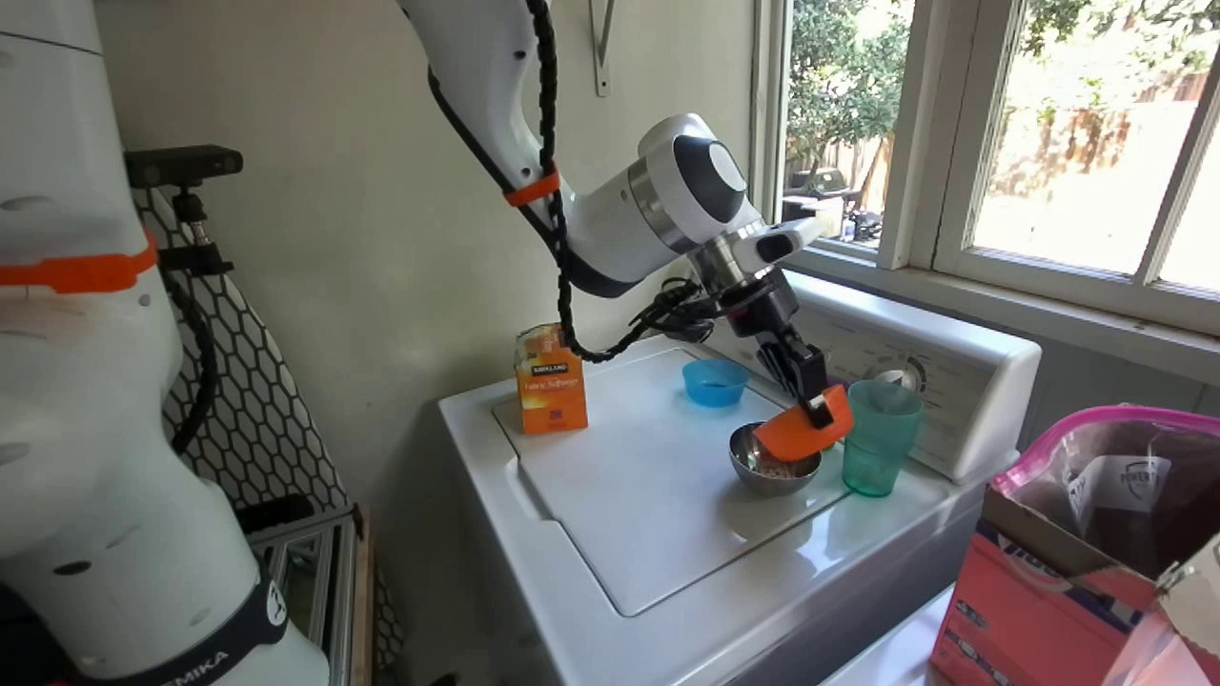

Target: Move the objects from the orange bowl into the silver bowl

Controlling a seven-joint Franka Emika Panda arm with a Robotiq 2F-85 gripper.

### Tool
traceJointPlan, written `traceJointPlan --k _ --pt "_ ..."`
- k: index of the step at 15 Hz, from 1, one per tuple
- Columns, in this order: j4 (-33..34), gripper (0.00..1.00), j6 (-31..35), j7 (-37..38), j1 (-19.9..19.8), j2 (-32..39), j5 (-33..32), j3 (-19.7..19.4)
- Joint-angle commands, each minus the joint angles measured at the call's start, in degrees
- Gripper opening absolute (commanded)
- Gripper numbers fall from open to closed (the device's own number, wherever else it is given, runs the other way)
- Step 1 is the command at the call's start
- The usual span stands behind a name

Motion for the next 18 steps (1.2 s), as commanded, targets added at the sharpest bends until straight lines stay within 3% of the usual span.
traceJointPlan --k 1,4,6,10,11,15,18 --pt "-2.71 0.02 -0.84 7.35 0.45 -2.28 -7.73 1.01" --pt "-3.43 0.02 -1.65 11.07 0.05 -2.98 -9.65 2.31" --pt "-1.51 0.07 -0.56 8.16 -0.95 -1.12 -7.58 2.87" --pt "-2.01 0.07 -0.58 8.56 -0.99 -1.53 -7.56 3.13" --pt "-1.84 0.02 -1.09 9.34 -0.79 -1.47 -8.54 3.1" --pt "-1.72 0.02 -3.42 11.99 0.18 -1.09 -13.37 3.5" --pt "-2.34 0.02 -8.83 15.87 0.97 -1.4 -19.0 4.55"
